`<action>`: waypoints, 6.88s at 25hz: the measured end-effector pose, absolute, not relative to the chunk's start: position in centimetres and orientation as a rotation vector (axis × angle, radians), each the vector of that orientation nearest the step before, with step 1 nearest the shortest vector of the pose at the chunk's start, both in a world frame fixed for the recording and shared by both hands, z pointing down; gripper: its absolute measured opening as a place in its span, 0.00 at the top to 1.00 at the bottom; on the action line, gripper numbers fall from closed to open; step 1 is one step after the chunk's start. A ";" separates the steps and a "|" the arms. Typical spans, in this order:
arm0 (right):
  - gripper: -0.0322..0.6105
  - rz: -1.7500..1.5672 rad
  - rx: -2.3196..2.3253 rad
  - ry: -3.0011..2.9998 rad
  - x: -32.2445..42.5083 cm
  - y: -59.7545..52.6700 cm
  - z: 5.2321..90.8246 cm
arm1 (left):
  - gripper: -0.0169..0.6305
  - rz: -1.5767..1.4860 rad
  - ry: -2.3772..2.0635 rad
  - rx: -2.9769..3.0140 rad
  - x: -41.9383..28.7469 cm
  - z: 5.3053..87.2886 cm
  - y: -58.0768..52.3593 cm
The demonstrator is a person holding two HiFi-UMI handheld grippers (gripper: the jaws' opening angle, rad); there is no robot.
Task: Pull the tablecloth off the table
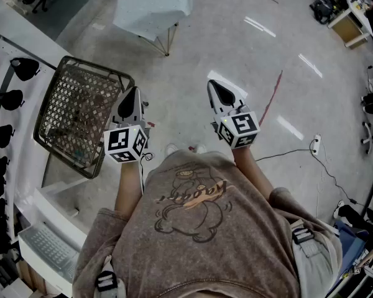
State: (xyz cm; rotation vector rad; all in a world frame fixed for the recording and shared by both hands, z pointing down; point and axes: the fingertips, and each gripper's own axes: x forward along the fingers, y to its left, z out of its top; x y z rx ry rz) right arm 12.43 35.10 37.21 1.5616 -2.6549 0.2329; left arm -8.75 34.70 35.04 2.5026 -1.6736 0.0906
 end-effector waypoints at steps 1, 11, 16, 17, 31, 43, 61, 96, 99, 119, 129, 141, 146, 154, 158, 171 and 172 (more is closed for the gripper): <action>0.94 0.240 1.559 -2.658 12.4 35.1 37.3 | 0.95 0.090 -1.673 2.503 -8.7 35.1 34.7; 0.94 0.317 1.580 -2.628 11.9 35.5 38.5 | 0.95 0.100 -1.633 2.542 -9.2 34.9 33.2; 0.94 0.313 1.590 -2.621 10.4 35.5 39.3 | 0.95 0.109 -1.597 2.550 -10.4 35.9 33.2; 0.94 0.305 1.592 -2.618 10.1 35.4 39.5 | 0.95 0.112 -1.589 2.550 -10.7 36.2 33.2; 0.94 0.320 1.605 -2.584 7.6 33.3 40.5 | 0.95 0.116 -1.563 2.567 -12.9 36.6 30.1; 0.94 0.333 1.573 -2.606 8.1 26.2 40.9 | 0.95 0.104 -1.585 2.521 -12.5 37.1 24.2; 0.94 0.396 1.479 -2.645 9.6 10.7 40.2 | 0.95 0.153 -1.639 2.473 -10.3 35.8 10.7; 0.94 0.436 1.270 -2.748 6.0 -8.5 40.0 | 0.95 0.166 -1.787 2.365 -13.3 34.9 -6.4; 0.94 0.416 1.280 -2.754 5.0 -10.2 39.2 | 0.95 0.154 -1.774 2.385 -14.0 34.4 -8.5; 0.94 0.365 1.270 -2.793 1.8 -18.1 36.5 | 0.95 0.070 -1.722 2.418 -16.2 32.6 -15.6; 0.95 0.349 1.212 -2.825 2.5 -20.2 36.1 | 0.94 0.042 -1.741 2.390 -15.0 32.2 -17.0; 0.75 0.460 1.172 -2.840 2.0 -20.1 37.8 | 0.71 0.045 -1.669 2.364 -15.6 33.9 -16.6; 0.54 0.476 1.156 -2.851 1.4 -19.9 38.6 | 0.52 0.031 -1.621 2.373 -15.6 34.6 -16.6; 0.30 0.567 1.143 -2.875 0.9 -19.8 39.6 | 0.47 0.018 -1.556 2.354 -15.7 36.4 -17.2; 0.26 0.613 1.119 -2.872 0.5 -19.7 40.7 | 0.46 0.032 -1.529 2.323 -16.2 37.9 -17.7; 0.26 0.751 1.108 -2.754 1.4 -20.2 47.3 | 0.46 0.122 -1.493 2.212 -17.0 45.0 -19.6; 0.26 0.757 1.109 -2.747 1.5 -20.3 47.9 | 0.46 0.126 -1.491 2.207 -17.1 45.6 -19.7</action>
